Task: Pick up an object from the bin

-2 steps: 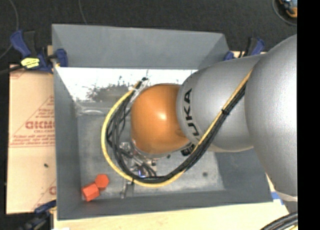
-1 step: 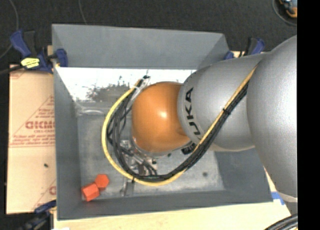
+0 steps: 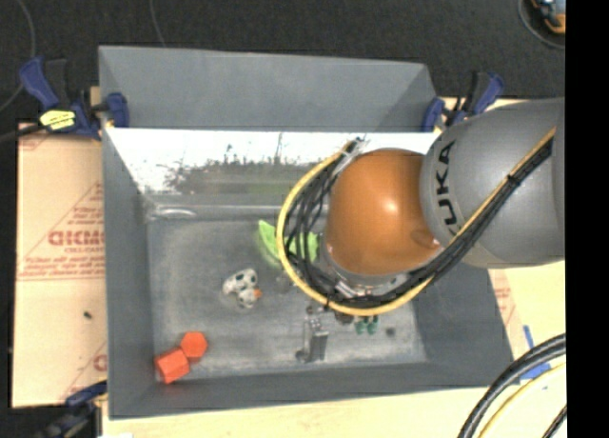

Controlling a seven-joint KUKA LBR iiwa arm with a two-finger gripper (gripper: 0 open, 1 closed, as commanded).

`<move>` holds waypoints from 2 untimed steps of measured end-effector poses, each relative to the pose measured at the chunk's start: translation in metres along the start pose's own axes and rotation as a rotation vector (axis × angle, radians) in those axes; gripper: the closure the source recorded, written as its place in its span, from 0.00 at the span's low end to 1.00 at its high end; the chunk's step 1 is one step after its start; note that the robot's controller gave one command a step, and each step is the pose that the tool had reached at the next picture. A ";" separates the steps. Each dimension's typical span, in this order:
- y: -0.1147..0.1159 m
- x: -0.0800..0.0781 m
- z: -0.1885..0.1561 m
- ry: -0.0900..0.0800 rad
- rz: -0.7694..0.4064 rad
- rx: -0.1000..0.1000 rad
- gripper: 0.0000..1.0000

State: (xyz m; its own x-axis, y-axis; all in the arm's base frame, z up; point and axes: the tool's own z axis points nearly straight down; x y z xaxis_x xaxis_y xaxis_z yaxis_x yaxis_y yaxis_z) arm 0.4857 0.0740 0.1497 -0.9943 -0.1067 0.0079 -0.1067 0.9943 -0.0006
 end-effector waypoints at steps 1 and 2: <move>0.010 -0.016 0.005 -0.010 -0.004 -0.002 0.00; -0.016 -0.041 -0.024 -0.004 -0.032 0.001 0.00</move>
Offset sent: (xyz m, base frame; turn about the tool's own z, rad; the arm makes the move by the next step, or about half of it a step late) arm 0.0415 -0.0099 0.0230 -0.0342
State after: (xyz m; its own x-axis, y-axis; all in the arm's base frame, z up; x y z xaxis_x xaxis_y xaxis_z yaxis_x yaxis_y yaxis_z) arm 0.5282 0.0629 0.1732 -0.9903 -0.1389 0.0040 -0.1389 0.9903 -0.0013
